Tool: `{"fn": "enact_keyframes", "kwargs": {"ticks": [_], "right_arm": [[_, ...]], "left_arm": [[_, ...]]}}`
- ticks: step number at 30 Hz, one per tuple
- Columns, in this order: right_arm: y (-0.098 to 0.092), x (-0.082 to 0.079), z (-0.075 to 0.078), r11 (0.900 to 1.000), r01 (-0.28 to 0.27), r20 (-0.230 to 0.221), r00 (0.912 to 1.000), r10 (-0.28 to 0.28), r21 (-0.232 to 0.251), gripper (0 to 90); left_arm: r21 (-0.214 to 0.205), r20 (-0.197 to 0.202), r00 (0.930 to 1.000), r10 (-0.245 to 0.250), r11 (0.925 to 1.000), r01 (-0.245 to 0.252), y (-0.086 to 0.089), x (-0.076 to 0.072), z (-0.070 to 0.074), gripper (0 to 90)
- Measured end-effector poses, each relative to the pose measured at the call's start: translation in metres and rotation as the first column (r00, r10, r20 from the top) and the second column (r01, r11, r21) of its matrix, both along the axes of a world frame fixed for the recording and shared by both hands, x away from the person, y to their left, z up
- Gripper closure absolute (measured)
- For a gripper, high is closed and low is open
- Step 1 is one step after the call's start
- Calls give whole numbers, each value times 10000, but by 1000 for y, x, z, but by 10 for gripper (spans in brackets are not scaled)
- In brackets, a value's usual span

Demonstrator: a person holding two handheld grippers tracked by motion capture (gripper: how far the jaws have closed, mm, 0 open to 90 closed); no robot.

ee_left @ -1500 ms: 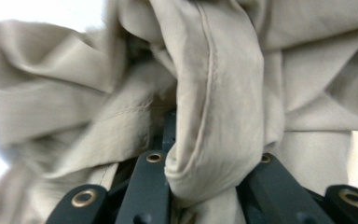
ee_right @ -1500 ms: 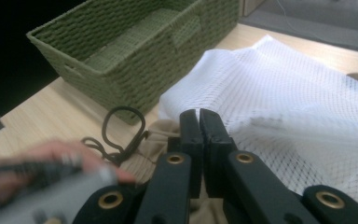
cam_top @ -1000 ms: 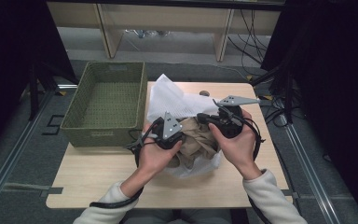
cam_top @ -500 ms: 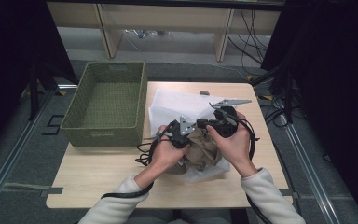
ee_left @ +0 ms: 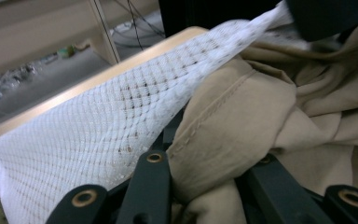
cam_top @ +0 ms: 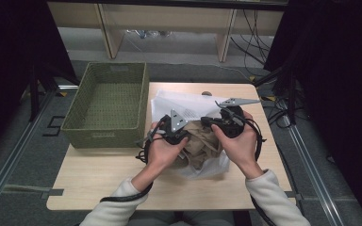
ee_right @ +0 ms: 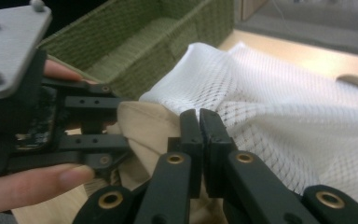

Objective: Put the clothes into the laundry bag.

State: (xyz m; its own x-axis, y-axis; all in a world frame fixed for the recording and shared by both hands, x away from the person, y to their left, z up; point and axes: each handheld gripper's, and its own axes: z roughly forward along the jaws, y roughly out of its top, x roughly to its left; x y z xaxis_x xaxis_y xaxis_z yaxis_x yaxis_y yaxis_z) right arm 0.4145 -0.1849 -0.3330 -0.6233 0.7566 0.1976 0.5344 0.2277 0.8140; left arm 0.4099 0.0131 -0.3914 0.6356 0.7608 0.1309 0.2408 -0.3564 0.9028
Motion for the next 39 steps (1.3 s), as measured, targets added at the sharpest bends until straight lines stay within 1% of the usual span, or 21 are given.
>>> {"fn": "enact_keyframes", "kwargs": {"ticks": [3,5,7,8,9,10,11,13,15,17,20,24,25,28,29,32,33,35,36,37,39], "right_arm": [[2,-11,14,9985,-530,701,9962,521,115,900],[4,-16,17,9986,-493,673,9966,480,179,900],[3,-14,15,9993,-361,378,9986,358,93,900],[2,-10,10,9992,-365,277,9990,360,142,900],[2,-6,5,9999,-158,93,9998,159,-48,900],[1,-1,-1,9999,-106,-234,9997,105,-47,900],[1,3,-6,9999,18,-494,9988,-23,-118,900],[0,9,-12,9999,-114,-488,9987,108,-123,900],[-4,17,-19,9997,-70,-594,9982,57,-213,900],[-5,16,-18,9994,249,-667,9974,-264,-233,899],[-6,17,-18,9995,249,-641,9976,-262,-210,900],[-8,19,-21,9994,321,-643,9974,-330,-143,900],[-8,19,-21,9992,369,-613,9974,-378,-164,899],[-10,19,-18,9984,450,-443,9979,-465,-347,899],[-10,20,-19,9991,370,-481,9981,-380,-215,900],[-10,20,-19,9989,444,-605,9971,-454,-180,899],[-11,21,-19,9989,428,-517,9977,-437,-183,899],[-11,21,-19,9990,408,-532,9977,-417,-180,899],[-11,21,-19,9990,408,-532,9977,-417,-180,899],[-10,19,-18,9987,477,-678,9965,-489,-188,899],[-10,20,-18,9990,399,-512,9978,-409,-204,899]], "left_arm": [[80,217,9997,-100,9999,99,-4,-12,14,776],[445,10,9997,-239,9987,239,-8,-6,11,770],[925,-98,9998,-157,9956,166,-15,8,-3,763],[925,-98,9998,-157,9956,166,-15,8,-3,761],[1614,-461,9988,-155,9866,228,-21,22,-23,761],[1823,-671,9977,-92,9830,214,-25,28,-35,761],[2022,-785,9969,-37,9791,195,-27,34,-43,761],[2089,-671,9977,6,9778,135,-28,38,-49,761],[1996,-644,9979,115,9799,16,-31,43,-51,759],[2002,-579,9983,55,9797,62,-31,44,-49,750],[1868,-610,9981,12,9824,102,-30,44,-50,714],[1602,-731,9969,-290,9863,404,-25,37,-48,567],[1633,-882,9950,-468,9847,608,-21,30,-44,537],[1633,-893,9933,-733,9827,872,-19,22,-38,439],[1602,-543,9951,-824,9830,901,-16,12,-31,419],[1529,-353,9938,-1054,9821,1096,-12,1,-22,375],[1275,-250,9928,-1168,9847,1190,-11,-4,-18,375],[922,-121,9899,-1416,9856,1421,-11,-19,-10,366],[956,-5,9874,-1580,9829,1573,-12,-23,-7,366],[603,-86,9825,-1862,9806,1863,-19,-34,-5,352],[495,6,9708,-2398,9696,2395,-27,-38,-6,330]]}}
